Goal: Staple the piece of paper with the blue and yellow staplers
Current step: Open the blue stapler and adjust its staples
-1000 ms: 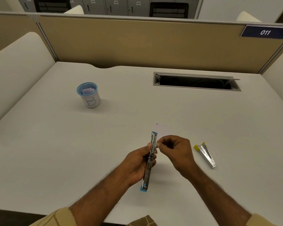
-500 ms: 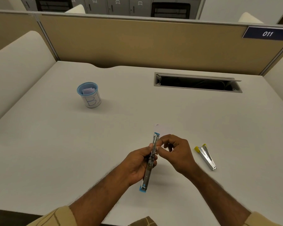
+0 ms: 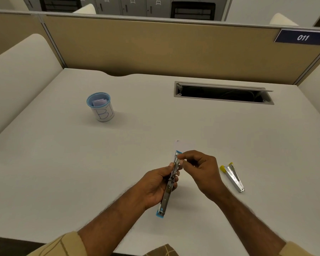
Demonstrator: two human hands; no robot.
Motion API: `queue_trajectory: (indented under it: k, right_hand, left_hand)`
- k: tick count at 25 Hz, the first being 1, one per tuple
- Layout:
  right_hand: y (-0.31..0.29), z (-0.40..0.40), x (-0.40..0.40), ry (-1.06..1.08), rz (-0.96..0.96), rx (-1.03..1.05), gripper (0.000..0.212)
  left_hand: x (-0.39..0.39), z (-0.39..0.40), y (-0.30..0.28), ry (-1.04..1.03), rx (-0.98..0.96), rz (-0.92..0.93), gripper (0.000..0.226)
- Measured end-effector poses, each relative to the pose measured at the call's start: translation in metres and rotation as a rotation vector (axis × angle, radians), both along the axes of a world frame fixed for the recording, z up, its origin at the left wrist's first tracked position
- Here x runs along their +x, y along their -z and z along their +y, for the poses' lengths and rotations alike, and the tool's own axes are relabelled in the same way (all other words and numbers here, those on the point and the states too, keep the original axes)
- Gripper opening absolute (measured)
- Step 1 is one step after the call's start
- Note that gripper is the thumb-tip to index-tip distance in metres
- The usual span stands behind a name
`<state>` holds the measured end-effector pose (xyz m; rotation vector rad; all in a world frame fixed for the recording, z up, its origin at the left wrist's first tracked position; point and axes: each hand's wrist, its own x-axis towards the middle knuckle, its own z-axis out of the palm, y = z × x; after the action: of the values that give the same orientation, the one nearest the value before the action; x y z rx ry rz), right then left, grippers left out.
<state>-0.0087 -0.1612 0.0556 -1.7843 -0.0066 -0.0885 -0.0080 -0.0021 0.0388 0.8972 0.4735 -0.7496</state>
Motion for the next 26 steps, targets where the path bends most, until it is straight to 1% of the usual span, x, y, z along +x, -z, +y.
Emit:
queue_trajectory:
  k: [6, 8, 12, 14, 17, 21, 23, 25, 26]
  right_hand:
    - [-0.004, 0.0, -0.006, -0.055, -0.039, -0.085, 0.024]
    - [-0.005, 0.002, -0.007, -0.063, -0.034, -0.101, 0.028]
    - [-0.006, 0.002, -0.009, 0.007, -0.016, -0.043, 0.03]
    - [-0.004, 0.003, -0.009, 0.011, -0.019, -0.054, 0.03]
    - [-0.001, 0.002, -0.01, -0.018, -0.032, -0.121, 0.032]
    - [0.002, 0.002, -0.011, -0.046, -0.129, -0.277, 0.022]
    - [0.002, 0.003, -0.012, -0.022, -0.157, -0.31, 0.023]
    - [0.001, 0.002, -0.013, 0.026, -0.101, -0.3, 0.032]
    - [0.001, 0.002, -0.014, 0.053, -0.017, -0.261, 0.04]
  left_hand:
    - [-0.001, 0.0, -0.004, 0.002, -0.058, 0.016, 0.026]
    - [-0.002, 0.0, -0.005, 0.0, -0.061, 0.013, 0.027]
    - [-0.003, -0.001, -0.005, -0.013, -0.045, 0.011, 0.026]
    - [-0.004, -0.001, -0.004, -0.016, -0.038, 0.011, 0.025]
    - [-0.007, -0.003, -0.004, -0.024, -0.038, 0.023, 0.024]
    - [-0.01, -0.004, -0.002, -0.043, -0.007, 0.034, 0.025]
    - [-0.01, -0.005, -0.002, -0.041, 0.004, 0.033, 0.025]
    - [-0.011, -0.005, -0.002, -0.037, 0.009, 0.03, 0.025]
    - [-0.012, -0.004, -0.002, -0.039, 0.007, 0.031, 0.024]
